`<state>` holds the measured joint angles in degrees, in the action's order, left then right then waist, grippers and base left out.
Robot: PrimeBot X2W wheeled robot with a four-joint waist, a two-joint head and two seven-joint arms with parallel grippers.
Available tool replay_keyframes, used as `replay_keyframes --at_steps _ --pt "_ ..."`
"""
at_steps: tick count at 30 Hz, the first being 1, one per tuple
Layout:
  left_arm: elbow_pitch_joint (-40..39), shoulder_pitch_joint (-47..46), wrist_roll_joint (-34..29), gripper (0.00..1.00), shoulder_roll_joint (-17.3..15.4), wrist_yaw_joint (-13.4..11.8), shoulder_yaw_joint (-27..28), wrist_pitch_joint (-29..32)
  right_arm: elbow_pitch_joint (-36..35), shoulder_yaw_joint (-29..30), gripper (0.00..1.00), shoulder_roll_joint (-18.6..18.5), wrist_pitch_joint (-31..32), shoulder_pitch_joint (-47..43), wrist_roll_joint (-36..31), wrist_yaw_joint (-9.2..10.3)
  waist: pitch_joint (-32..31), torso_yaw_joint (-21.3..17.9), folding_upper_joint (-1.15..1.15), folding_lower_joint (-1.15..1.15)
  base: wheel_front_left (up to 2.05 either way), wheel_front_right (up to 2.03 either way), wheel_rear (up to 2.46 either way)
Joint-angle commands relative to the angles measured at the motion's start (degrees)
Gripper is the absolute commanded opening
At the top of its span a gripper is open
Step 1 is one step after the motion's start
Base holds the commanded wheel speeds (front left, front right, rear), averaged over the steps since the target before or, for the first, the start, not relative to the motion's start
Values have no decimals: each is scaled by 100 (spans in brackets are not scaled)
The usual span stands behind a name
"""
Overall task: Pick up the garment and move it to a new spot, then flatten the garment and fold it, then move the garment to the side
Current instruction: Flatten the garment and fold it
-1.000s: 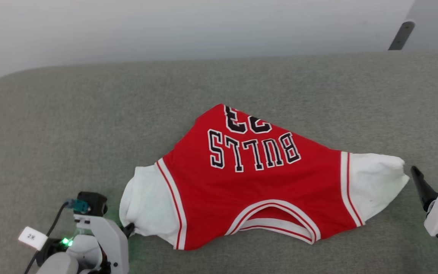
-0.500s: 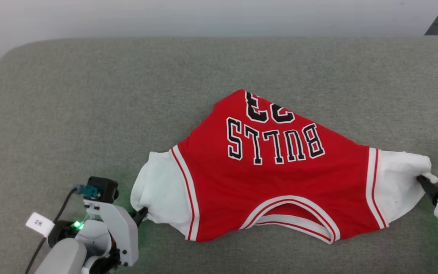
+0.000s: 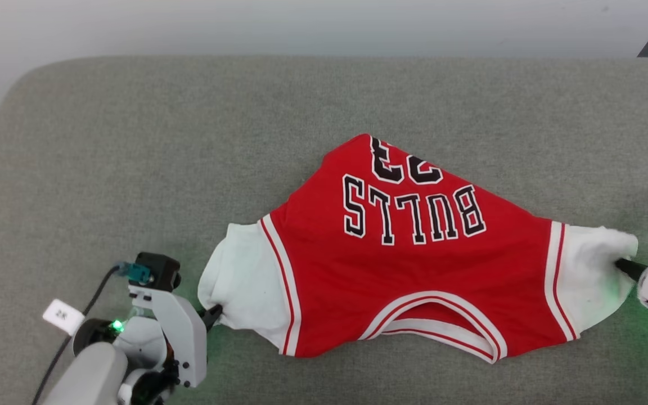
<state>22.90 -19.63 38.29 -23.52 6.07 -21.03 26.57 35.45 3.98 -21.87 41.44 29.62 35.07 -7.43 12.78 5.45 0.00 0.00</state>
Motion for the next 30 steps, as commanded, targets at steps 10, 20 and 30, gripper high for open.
replay_keyframes --at_steps 10,20,30 --pt "-1039 -825 216 0 -603 -22 82 1264 -628 31 0 263 127 523 596 -7 -752 -110 0 0 0 0 0" --pt "-1143 -2625 193 0 -687 85 -73 1951 -1011 -98 0 613 -338 1667 757 -7 -1413 -99 0 0 0 0 0" --pt "-101 -4566 -28 0 -415 141 -417 1277 -713 -778 0 784 -1493 3190 470 -8 -1669 -55 0 0 0 0 0"
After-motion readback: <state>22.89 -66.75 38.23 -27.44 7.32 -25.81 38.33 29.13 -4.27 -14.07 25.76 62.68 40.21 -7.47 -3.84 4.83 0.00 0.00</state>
